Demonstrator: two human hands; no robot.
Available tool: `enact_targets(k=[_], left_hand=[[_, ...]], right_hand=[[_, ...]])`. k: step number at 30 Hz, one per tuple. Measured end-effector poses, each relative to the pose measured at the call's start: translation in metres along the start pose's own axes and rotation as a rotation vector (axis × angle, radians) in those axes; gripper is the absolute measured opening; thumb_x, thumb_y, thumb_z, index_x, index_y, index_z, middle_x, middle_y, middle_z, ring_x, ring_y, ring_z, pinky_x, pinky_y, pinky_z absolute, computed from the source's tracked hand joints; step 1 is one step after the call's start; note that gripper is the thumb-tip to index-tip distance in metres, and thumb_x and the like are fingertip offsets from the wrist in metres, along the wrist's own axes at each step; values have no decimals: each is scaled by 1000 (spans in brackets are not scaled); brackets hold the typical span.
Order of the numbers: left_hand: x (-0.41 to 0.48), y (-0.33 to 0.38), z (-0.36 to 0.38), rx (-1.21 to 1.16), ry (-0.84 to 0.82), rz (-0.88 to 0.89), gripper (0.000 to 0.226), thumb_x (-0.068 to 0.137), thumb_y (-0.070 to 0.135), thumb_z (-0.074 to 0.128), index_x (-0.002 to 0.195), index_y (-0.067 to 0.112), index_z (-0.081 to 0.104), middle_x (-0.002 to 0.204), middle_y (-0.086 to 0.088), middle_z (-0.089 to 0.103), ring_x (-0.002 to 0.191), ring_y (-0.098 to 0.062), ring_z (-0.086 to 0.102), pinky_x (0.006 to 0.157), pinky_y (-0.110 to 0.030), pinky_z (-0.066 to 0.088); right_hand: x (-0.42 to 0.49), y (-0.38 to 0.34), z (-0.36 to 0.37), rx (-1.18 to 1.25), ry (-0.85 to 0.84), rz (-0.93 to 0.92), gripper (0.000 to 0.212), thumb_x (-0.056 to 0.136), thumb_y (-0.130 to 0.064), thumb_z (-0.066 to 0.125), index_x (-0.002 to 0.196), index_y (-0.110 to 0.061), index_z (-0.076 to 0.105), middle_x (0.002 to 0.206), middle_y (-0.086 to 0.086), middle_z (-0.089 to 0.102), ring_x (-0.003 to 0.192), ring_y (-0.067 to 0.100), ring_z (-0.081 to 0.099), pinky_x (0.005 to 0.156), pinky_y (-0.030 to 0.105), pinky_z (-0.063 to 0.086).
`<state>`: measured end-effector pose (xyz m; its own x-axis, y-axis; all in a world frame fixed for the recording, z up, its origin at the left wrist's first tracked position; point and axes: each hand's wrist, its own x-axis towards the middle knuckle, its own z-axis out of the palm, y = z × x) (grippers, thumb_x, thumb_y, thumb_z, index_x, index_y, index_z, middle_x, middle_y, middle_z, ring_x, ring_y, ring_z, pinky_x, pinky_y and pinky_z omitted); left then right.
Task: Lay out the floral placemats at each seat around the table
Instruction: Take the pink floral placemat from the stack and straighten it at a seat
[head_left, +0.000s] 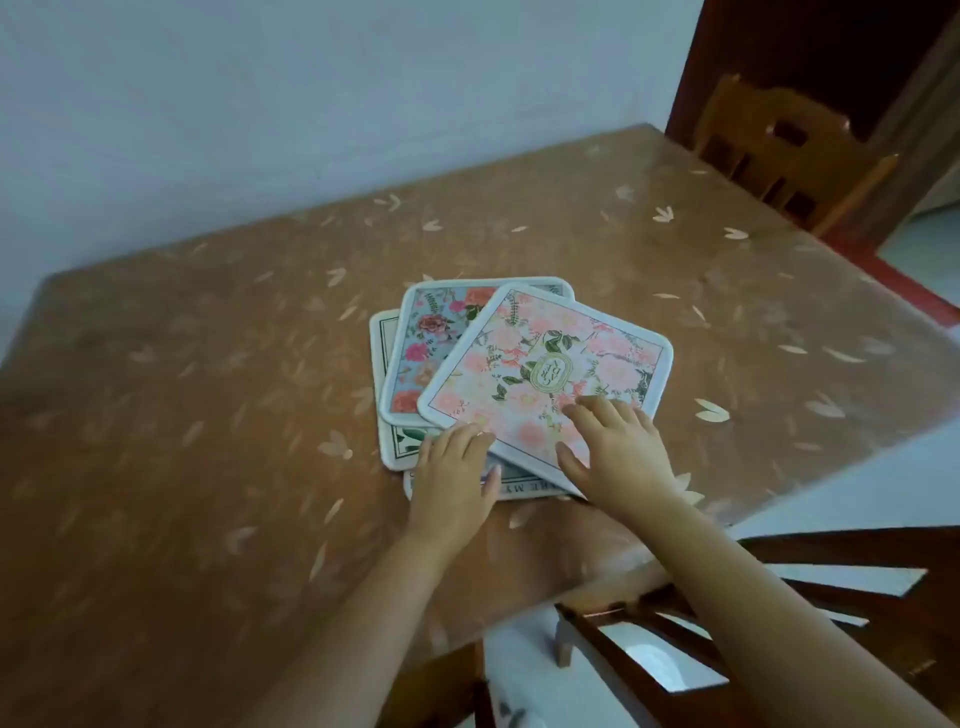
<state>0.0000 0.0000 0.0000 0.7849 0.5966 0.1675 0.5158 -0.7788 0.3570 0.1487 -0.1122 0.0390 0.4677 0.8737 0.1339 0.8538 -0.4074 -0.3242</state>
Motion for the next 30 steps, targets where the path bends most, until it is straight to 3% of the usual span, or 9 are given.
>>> enact_targets(k=[4,10,19,25,30], left_hand=[[18,-14,22,-88,-23,-32,32,84,16,61,114,7,57,120,-10,57,115,-26,46,99,-30,20],[28,-26,54,-159,-55,-15,30,80,13,66,109,9,61,113,-9,59,109,-27,48,91,-26,24],[37,-35,69,-154,-44,-14,29,70,7,73,98,10,65,100,-9,60,95,-29,53,86,-41,38],[40,-39,69,-133,-13,22,26,65,12,78,89,14,67,92,-6,63,86,-28,57,81,-40,40],[43,-42,68,-138,-36,44,27,65,13,78,90,14,66,92,-6,61,89,-23,51,83,-32,32]], right_hand=[[18,14,26,24,-27,59,38,81,-26,62,114,-8,56,118,14,60,109,35,53,95,50,40],[24,19,69,45,-84,75,37,78,-28,64,111,-11,56,113,11,60,104,34,53,87,48,42],[23,23,96,56,-97,92,41,69,-33,71,104,-16,60,111,9,58,102,34,52,80,46,46],[20,18,101,58,-93,100,44,65,-37,73,104,-20,59,111,9,56,102,32,51,79,45,47],[22,19,100,111,-55,65,37,63,-26,76,96,-15,65,101,12,61,93,34,56,72,46,51]])
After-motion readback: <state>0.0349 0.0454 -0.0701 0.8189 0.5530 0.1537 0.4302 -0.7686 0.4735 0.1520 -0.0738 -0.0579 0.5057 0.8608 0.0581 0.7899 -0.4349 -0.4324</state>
